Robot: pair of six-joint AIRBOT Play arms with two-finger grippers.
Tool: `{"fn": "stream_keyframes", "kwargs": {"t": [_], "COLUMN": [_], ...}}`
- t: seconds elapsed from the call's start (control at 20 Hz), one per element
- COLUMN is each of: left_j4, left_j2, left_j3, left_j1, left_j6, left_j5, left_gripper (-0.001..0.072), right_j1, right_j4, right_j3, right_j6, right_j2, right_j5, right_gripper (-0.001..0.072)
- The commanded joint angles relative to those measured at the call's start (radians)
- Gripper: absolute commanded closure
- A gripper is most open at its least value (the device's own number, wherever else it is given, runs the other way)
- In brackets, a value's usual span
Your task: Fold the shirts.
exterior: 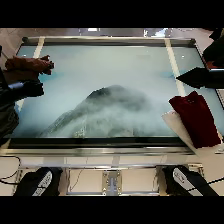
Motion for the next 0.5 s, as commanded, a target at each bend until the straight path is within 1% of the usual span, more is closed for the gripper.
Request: {"fn": "stream_keyframes", "kwargs": {"t": [0.0, 0.2, 0.4, 0.45], "left_j4": [0.0, 0.0, 0.002, 0.003], "left_j2": [-0.001, -0.001, -0.001, -0.009], "left_j3": [0.0, 0.0, 0.0, 0.0], "left_j1": [0.001, 0.001, 0.001, 0.001], "left_j6": [0.0, 0.0, 0.0, 0.0], "left_j5": [0.0, 0.0, 0.005, 0.046], "left_gripper": [0.0692, 0.0692, 0.0693, 0.0693], "right_j1": [0.004, 0.004, 0.004, 0.004], "right_j4": [-0.006, -0.016, -0.082, -0.092], "right_j3": [0.001, 0.001, 0.001, 0.001], "right_j6": [0.0, -0.001, -0.001, -0.001], "right_j2": [0.0, 0.0, 0.0, 0.0], "right_j5": [-0.003, -0.002, -0.002, -0.002], "right_gripper": [0.0699, 0.0699, 0.07, 0.07]}}
